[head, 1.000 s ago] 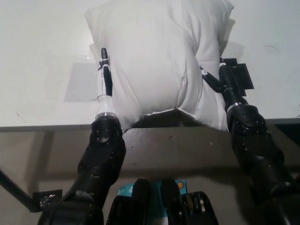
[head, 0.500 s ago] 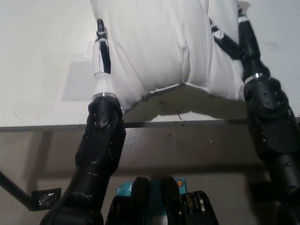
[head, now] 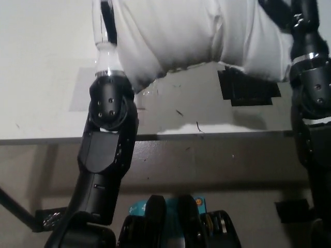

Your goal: The robot uses both hands to lift the pillow and then drops it on the table

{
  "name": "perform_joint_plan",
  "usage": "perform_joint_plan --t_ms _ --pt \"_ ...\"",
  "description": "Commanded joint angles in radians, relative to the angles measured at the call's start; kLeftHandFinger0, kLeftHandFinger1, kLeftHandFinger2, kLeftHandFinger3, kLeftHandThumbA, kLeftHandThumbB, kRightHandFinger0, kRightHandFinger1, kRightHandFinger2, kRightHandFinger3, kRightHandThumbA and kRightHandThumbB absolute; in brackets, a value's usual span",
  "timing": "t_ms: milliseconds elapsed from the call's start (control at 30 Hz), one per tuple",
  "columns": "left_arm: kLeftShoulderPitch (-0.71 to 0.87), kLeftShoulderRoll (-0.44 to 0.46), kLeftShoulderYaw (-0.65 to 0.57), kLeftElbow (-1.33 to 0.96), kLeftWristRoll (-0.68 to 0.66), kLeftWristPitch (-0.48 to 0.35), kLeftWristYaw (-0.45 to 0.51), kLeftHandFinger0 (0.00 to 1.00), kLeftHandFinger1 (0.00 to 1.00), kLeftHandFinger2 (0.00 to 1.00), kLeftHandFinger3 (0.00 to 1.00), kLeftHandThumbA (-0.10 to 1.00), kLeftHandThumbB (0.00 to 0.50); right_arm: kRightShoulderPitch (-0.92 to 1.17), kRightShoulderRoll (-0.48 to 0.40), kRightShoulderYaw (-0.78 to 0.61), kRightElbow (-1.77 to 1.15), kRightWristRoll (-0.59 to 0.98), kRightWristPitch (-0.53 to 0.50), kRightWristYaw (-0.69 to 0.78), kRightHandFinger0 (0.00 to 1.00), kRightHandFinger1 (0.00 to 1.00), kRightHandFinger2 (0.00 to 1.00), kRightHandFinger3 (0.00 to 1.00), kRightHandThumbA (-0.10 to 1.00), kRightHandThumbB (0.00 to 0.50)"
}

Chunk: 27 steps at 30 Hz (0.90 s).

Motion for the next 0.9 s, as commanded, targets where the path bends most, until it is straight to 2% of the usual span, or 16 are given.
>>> perform_joint_plan --t_ms 0,100,200,233,267,300,333,367,400,433,500,567,667,800,833,867 --pt "-0.163 -0.082 -0.101 -0.101 0.109 0.011 -0.034 1.00 1.00 1.00 1.00 1.00 0.190 -0.099 0.035 0.080 -0.063 -0.047 0.022 0.057 1.00 1.00 1.00 1.00 1.00 0.420" --pt "-0.153 -0.075 -0.097 -0.059 0.095 -0.016 -0.032 1.00 1.00 1.00 1.00 1.00 0.186 -0.078 0.043 0.078 0.000 -0.043 0.017 0.048 1.00 1.00 1.00 1.00 1.00 0.402" --pt "-0.106 -0.084 -0.084 -0.007 0.052 -0.036 -0.041 1.00 1.00 1.00 1.00 1.00 0.179 -0.050 0.059 0.072 0.083 -0.032 -0.010 0.038 1.00 1.00 1.00 1.00 1.00 0.438" --pt "-0.107 -0.084 -0.084 -0.008 0.053 -0.036 -0.041 1.00 1.00 1.00 1.00 1.00 0.036 -0.051 0.059 0.071 0.084 -0.032 -0.012 0.038 1.00 1.00 1.00 1.00 1.00 0.286" --pt "-0.073 -0.087 -0.084 0.018 0.064 -0.046 -0.030 1.00 1.00 1.00 1.00 1.00 0.146 -0.033 0.065 0.069 0.138 -0.024 -0.034 0.038 1.00 1.00 1.00 1.00 1.00 0.395" --pt "-0.042 -0.089 -0.079 0.055 0.061 -0.062 -0.026 1.00 1.00 1.00 1.00 1.00 0.190 -0.010 0.073 0.066 0.187 -0.019 -0.042 0.036 1.00 1.00 1.00 1.00 1.00 0.434" --pt "-0.031 -0.087 -0.079 0.071 0.065 -0.069 -0.025 1.00 1.00 1.00 1.00 1.00 0.195 0.000 0.078 0.065 0.206 -0.020 -0.051 0.032 1.00 1.00 1.00 1.00 1.00 0.414" --pt "-0.018 -0.083 -0.079 0.093 0.070 -0.077 -0.024 1.00 1.00 1.00 1.00 1.00 0.196 0.009 0.084 0.062 0.233 -0.020 -0.066 0.024 1.00 1.00 1.00 1.00 1.00 0.408" --pt "0.026 -0.065 -0.083 0.163 0.079 -0.141 -0.033 1.00 1.00 1.00 1.00 1.00 0.144 0.046 0.089 0.064 0.289 -0.017 -0.075 0.032 1.00 1.00 1.00 1.00 1.00 0.376" --pt "0.052 -0.053 -0.084 0.204 0.083 -0.172 -0.036 1.00 1.00 1.00 1.00 1.00 0.139 0.067 0.093 0.060 0.322 -0.006 -0.085 0.043 1.00 1.00 1.00 1.00 1.00 0.372" --pt "0.108 -0.033 -0.074 0.290 0.074 -0.196 -0.039 1.00 1.00 1.00 1.00 1.00 0.183 0.112 0.100 0.054 0.411 -0.002 -0.133 0.040 1.00 1.00 1.00 1.00 1.00 0.307" --pt "0.137 -0.008 -0.065 0.389 0.069 -0.236 -0.035 1.00 1.00 1.00 1.00 1.00 0.208 0.135 0.102 0.047 0.502 0.006 -0.172 0.047 1.00 1.00 1.00 1.00 1.00 0.314" --pt "0.151 0.013 -0.054 0.461 0.057 -0.259 -0.041 1.00 1.00 1.00 1.00 1.00 0.180 0.138 0.099 0.046 0.581 0.002 -0.209 0.050 1.00 1.00 1.00 1.00 1.00 0.271" --pt "0.187 0.049 -0.056 0.513 0.051 -0.260 -0.064 1.00 1.00 1.00 1.00 1.00 0.154 0.141 0.095 0.046 0.665 -0.005 -0.255 0.040 1.00 1.00 1.00 1.00 1.00 0.260" --pt "0.211 0.073 -0.065 0.536 0.052 -0.260 -0.092 1.00 1.00 1.00 1.00 1.00 0.128 0.147 0.088 0.046 0.673 -0.007 -0.247 0.042 1.00 1.00 1.00 1.00 1.00 0.306" --pt "0.221 0.089 -0.077 0.546 0.064 -0.260 -0.095 1.00 1.00 1.00 1.00 1.00 0.109 0.147 0.083 0.047 0.682 -0.009 -0.251 0.044 1.00 1.00 1.00 1.00 1.00 0.314"
